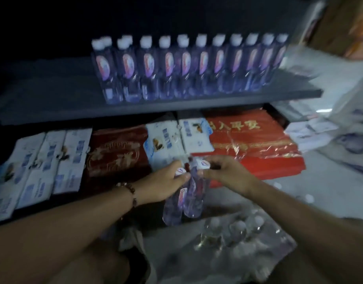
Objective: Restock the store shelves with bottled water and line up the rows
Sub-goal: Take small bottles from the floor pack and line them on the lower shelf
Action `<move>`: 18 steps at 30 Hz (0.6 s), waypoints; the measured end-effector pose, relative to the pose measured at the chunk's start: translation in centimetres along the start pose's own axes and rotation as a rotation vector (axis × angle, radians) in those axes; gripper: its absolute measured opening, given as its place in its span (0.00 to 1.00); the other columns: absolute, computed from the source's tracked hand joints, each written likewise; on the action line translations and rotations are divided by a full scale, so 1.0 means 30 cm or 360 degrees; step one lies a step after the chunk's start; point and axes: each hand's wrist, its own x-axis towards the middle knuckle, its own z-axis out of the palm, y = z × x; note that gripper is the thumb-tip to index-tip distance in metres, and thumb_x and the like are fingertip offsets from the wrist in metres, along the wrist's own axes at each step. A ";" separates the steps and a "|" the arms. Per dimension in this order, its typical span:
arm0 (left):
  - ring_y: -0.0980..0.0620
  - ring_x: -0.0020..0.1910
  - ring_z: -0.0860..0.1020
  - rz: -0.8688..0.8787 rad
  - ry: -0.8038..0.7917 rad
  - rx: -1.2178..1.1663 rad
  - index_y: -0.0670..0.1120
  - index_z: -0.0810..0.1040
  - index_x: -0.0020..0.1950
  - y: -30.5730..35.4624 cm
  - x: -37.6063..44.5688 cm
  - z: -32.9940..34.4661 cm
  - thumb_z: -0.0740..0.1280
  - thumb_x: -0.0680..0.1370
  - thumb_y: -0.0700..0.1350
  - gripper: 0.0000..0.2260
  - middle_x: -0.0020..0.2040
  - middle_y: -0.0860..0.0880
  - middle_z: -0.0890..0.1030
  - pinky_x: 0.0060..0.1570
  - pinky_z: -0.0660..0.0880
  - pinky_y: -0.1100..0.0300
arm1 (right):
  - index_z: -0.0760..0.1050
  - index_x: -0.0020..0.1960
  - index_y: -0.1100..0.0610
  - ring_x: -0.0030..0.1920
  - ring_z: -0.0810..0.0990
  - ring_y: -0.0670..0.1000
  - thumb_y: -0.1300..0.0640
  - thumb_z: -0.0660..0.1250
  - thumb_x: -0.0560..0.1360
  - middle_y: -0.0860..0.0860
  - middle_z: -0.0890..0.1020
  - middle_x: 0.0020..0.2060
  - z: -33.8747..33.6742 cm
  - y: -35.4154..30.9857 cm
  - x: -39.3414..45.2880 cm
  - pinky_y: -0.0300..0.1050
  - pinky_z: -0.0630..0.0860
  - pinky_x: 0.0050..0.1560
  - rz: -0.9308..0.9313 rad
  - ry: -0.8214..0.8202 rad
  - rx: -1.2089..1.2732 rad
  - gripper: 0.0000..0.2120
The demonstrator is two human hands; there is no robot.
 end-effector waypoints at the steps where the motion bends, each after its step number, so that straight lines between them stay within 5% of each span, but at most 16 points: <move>1: 0.57 0.49 0.79 0.0017 0.0071 -0.0088 0.55 0.71 0.54 0.057 0.024 -0.010 0.59 0.83 0.57 0.07 0.49 0.54 0.80 0.51 0.76 0.55 | 0.84 0.52 0.56 0.47 0.85 0.48 0.59 0.74 0.75 0.51 0.87 0.46 -0.040 -0.026 -0.009 0.40 0.80 0.49 -0.0024 0.0084 0.0090 0.06; 7: 0.55 0.43 0.80 0.0137 0.0345 -0.0584 0.54 0.76 0.49 0.356 0.154 -0.021 0.64 0.81 0.59 0.10 0.43 0.55 0.82 0.43 0.73 0.59 | 0.83 0.55 0.59 0.54 0.84 0.60 0.54 0.70 0.77 0.59 0.86 0.51 -0.189 -0.095 -0.075 0.53 0.79 0.56 -0.0059 0.0527 0.0702 0.11; 12: 0.61 0.41 0.84 0.0157 -0.0023 -0.0856 0.50 0.81 0.51 0.497 0.215 0.065 0.74 0.76 0.51 0.08 0.40 0.58 0.86 0.39 0.76 0.70 | 0.80 0.58 0.66 0.55 0.83 0.66 0.50 0.68 0.76 0.67 0.83 0.54 -0.277 -0.054 -0.118 0.62 0.78 0.60 0.0081 0.0734 0.1331 0.20; 18: 0.45 0.54 0.85 0.0057 -0.0354 -0.1038 0.45 0.84 0.59 0.517 0.309 0.115 0.74 0.75 0.51 0.15 0.53 0.44 0.87 0.63 0.77 0.47 | 0.73 0.61 0.70 0.56 0.81 0.70 0.44 0.76 0.72 0.70 0.81 0.55 -0.349 -0.019 -0.089 0.66 0.78 0.60 0.0170 0.0900 0.1316 0.33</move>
